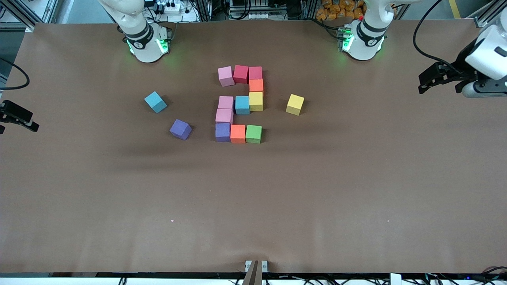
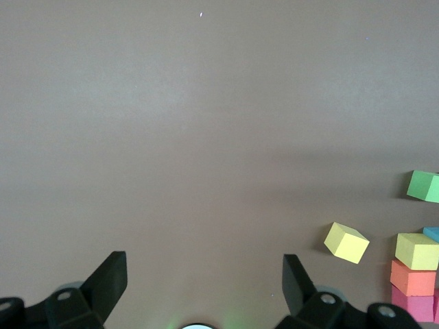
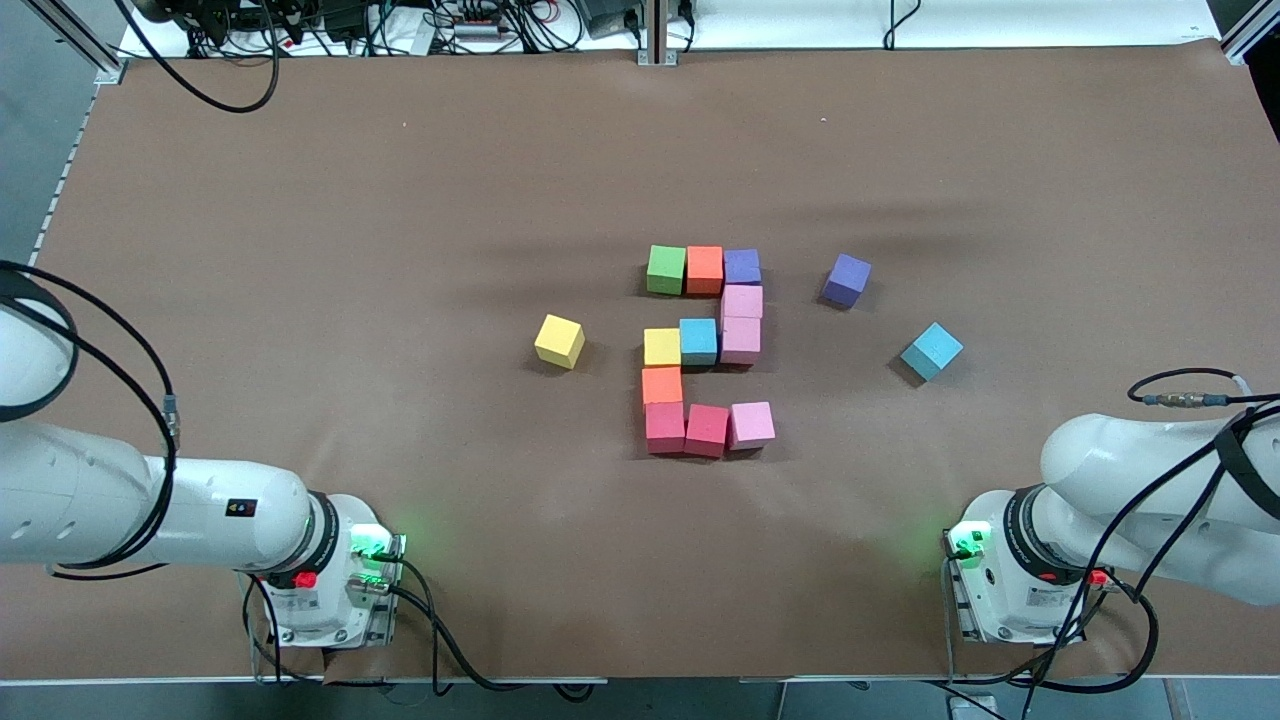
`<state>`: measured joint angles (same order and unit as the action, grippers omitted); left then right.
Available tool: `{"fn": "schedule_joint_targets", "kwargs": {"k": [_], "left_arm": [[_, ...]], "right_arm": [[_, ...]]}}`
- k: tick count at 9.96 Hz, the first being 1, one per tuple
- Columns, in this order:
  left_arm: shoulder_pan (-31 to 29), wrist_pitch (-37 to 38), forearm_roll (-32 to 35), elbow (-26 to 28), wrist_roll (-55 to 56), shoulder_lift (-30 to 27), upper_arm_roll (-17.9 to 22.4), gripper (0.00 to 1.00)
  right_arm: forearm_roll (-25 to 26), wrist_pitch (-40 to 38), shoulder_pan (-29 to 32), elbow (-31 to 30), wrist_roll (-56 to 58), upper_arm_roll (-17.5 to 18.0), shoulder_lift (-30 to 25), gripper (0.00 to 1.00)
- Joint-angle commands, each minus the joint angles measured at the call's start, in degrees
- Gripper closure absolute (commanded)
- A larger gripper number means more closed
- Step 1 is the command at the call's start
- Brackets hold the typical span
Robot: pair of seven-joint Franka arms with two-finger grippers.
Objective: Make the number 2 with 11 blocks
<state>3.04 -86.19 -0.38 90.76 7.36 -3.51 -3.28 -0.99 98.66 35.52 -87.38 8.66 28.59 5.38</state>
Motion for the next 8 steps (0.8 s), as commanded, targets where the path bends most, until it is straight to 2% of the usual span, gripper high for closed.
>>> {"fn": "schedule_joint_targets", "kwargs": {"k": [1,8], "left_arm": [[-0.67,1.2,-1.55,-3.21,-1.3,0.16,-0.24,0.0],[-0.14,1.2,-1.2,-3.14,-1.12,0.6,-0.59,0.0]], "right_arm": [[5.01,-0.58,0.6,0.36,0.66,0.41,-0.72,0.0],[4.33,0.13,-0.28,0.19,1.98,0.5,-0.02,0.0]]}}
